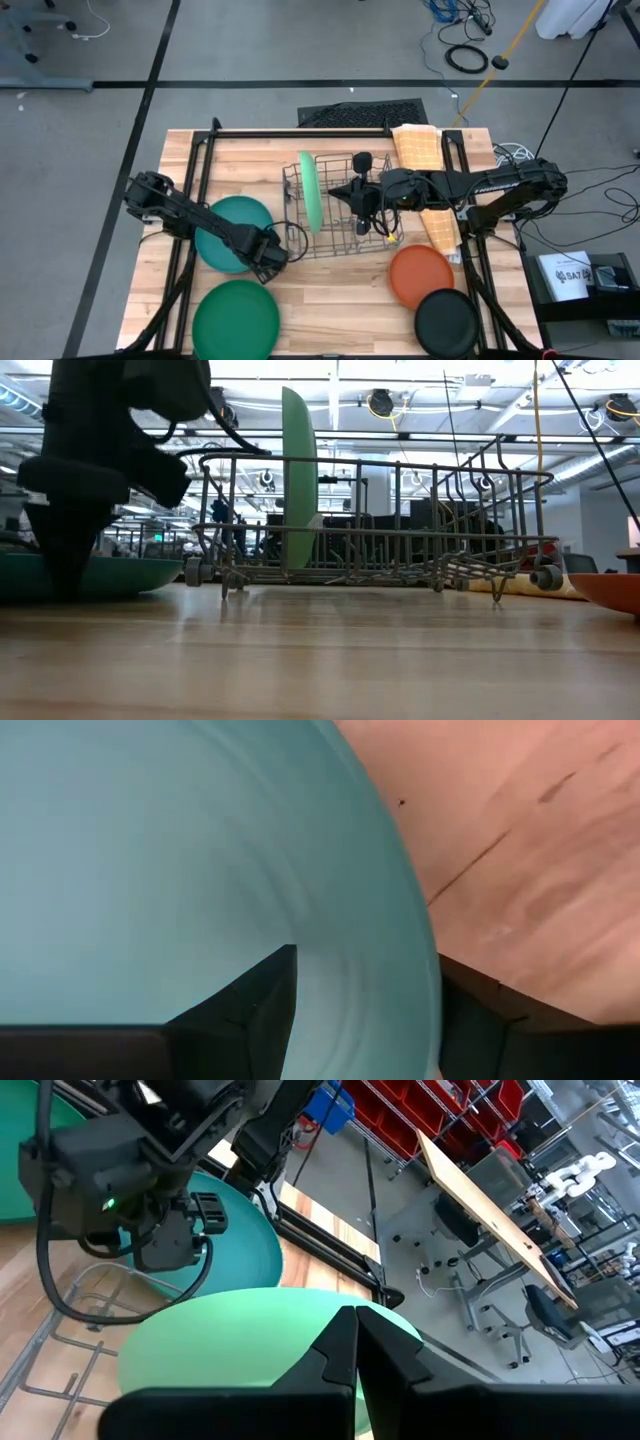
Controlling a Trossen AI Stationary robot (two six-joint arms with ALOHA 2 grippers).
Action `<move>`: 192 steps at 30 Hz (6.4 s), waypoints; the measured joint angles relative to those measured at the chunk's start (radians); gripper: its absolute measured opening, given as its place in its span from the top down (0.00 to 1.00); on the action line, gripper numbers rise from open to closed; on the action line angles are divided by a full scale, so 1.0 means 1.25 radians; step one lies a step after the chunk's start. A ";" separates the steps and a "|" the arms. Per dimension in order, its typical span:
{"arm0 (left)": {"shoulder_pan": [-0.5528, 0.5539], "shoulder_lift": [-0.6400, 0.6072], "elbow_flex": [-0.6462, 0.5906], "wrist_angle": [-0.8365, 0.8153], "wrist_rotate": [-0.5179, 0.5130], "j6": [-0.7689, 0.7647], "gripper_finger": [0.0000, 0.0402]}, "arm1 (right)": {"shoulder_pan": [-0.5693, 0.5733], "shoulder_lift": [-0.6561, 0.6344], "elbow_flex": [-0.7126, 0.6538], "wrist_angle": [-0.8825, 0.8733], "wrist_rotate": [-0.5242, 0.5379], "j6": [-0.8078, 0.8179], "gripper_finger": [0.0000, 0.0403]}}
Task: Sort dishes
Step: Put the blue plate in the dishwasher rack
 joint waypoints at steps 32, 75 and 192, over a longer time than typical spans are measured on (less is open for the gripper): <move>-0.010 -0.314 0.256 -0.297 -0.059 0.130 0.97 | 0.000 0.000 0.000 -0.002 0.001 0.000 0.99; -0.171 -0.513 -0.226 0.901 -0.842 0.090 0.97 | -0.002 0.000 0.000 0.010 0.004 -0.022 0.99; -0.040 -0.236 -0.322 1.224 -0.687 0.317 0.97 | 0.000 0.000 0.000 0.042 0.003 -0.005 0.99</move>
